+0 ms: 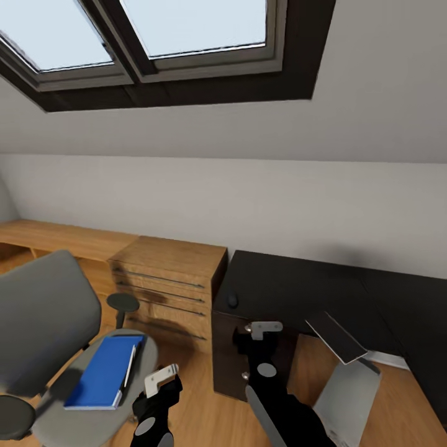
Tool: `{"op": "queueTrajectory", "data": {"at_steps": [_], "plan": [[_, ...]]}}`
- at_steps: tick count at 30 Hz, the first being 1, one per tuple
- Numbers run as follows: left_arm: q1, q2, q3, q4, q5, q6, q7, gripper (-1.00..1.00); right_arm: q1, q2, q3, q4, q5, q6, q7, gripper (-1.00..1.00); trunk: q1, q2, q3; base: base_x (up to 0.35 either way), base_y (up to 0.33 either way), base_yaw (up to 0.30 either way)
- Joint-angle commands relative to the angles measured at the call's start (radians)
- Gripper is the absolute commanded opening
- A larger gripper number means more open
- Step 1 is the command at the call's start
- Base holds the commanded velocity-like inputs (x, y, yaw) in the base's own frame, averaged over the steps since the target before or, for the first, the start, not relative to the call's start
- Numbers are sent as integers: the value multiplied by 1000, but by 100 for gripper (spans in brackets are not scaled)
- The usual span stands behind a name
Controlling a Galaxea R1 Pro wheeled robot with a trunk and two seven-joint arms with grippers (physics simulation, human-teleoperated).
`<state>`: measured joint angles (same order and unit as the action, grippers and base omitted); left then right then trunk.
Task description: In the bedroom, organize the workspace by keeping the computer under the desk, ensuring the monitor is on the desk, placing the keyboard on the desk next to the monitor, placing the mouse on the desk next to the keyboard, moving the folder from the swivel chair onto the desk next to the mouse, stacking the notebook on top of the folder with the pen on top of the notebook, and positioning the swivel chair next to the desk.
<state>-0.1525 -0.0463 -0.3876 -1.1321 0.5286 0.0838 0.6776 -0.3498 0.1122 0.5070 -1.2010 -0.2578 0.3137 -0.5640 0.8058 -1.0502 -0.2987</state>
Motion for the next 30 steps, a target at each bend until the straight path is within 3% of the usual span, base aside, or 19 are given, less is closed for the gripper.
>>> {"op": "queueTrajectory", "data": {"at_steps": [1,6,8,9,12,14,17,19,21,24,27,30], "plan": [[-1,0,-2,-2,3,5,7,100,-1,-1,2,-1,-6,3,-7,100,1,-1,-2,326,0,43],[-1,0,-2,-2,3,5,7,100,-1,-7,2,4,-4,-22,-1,100,1,-1,-2,326,0,15],[-1,0,-3,-2,2,5,7,100,-1,-19,0,45,6,-48,33,100,1,-1,-2,326,0,3],[-1,0,-3,-3,2,5,7,100,-2,-25,-2,89,28,-68,89,100,1,-1,-2,326,0,1],[-1,0,-5,-2,1,5,7,100,-21,-26,-5,137,83,-90,167,100,1,-1,-2,324,0,1],[-1,-1,-6,-3,1,5,7,100,-103,-21,-6,214,120,-100,227,100,1,-1,-2,312,0,0],[-1,-1,-7,-2,1,5,8,100,-219,-17,-13,352,126,-108,278,100,1,-1,-2,304,0,0],[-1,-1,-8,-1,0,4,7,100,-340,-14,-37,536,117,-139,340,100,1,-1,-2,278,0,0],[-1,-1,-7,-1,-1,4,7,100,-504,-12,-74,786,77,-235,426,100,1,-1,-2,108,0,0],[-1,-1,-8,3,0,4,4,100,-563,-3,-87,887,48,-275,466,100,1,-1,-2,32,0,0],[-1,-2,-10,20,0,4,2,100,-576,3,-89,932,28,-284,478,100,1,-1,-2,12,0,0],[-1,-3,-11,36,-2,2,0,100,-583,29,-87,981,5,-280,485,100,1,-1,-2,69,0,0]]}}
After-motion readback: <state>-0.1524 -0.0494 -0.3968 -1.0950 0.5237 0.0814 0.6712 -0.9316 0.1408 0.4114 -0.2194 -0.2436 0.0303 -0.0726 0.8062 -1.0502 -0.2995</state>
